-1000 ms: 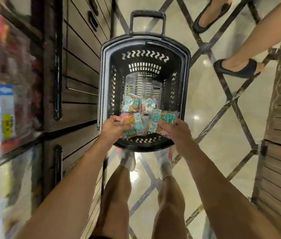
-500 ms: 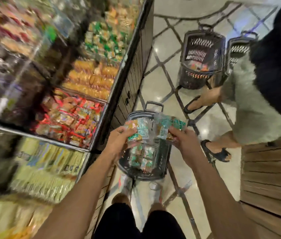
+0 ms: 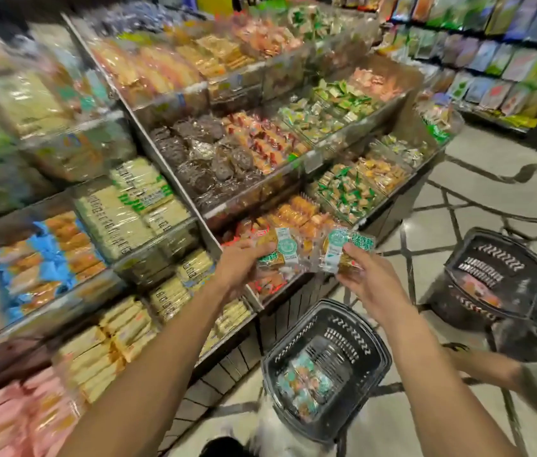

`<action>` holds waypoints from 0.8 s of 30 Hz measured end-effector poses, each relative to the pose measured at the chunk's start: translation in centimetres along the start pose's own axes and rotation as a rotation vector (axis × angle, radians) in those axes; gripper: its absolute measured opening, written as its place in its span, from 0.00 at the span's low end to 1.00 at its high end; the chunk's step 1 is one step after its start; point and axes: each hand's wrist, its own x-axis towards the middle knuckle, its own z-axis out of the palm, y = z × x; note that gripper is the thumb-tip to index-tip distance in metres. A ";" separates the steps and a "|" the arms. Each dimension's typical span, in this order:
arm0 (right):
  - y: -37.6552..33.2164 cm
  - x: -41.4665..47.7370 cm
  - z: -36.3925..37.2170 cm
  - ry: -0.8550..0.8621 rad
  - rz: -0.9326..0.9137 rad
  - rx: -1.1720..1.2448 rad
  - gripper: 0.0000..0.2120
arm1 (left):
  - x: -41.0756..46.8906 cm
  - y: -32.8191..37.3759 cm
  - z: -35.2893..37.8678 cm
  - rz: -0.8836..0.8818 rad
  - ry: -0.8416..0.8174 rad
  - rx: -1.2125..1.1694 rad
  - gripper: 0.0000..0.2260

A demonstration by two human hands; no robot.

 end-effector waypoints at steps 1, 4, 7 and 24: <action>-0.6 0.1 1.9 -0.047 0.000 -0.016 0.22 | -0.8 1.1 -1.8 0.015 0.037 -0.028 0.23; -1.4 0.2 7.5 -0.179 0.016 -0.047 0.23 | -3.7 4.0 -7.2 0.064 0.134 -0.061 0.28; -0.8 -0.2 13.4 -0.317 0.050 -0.090 0.24 | -7.3 6.0 -12.7 0.108 0.228 -0.123 0.24; 15.2 -15.8 46.1 -0.739 0.279 -0.221 0.22 | -34.2 3.9 -43.4 0.319 0.715 -0.317 0.22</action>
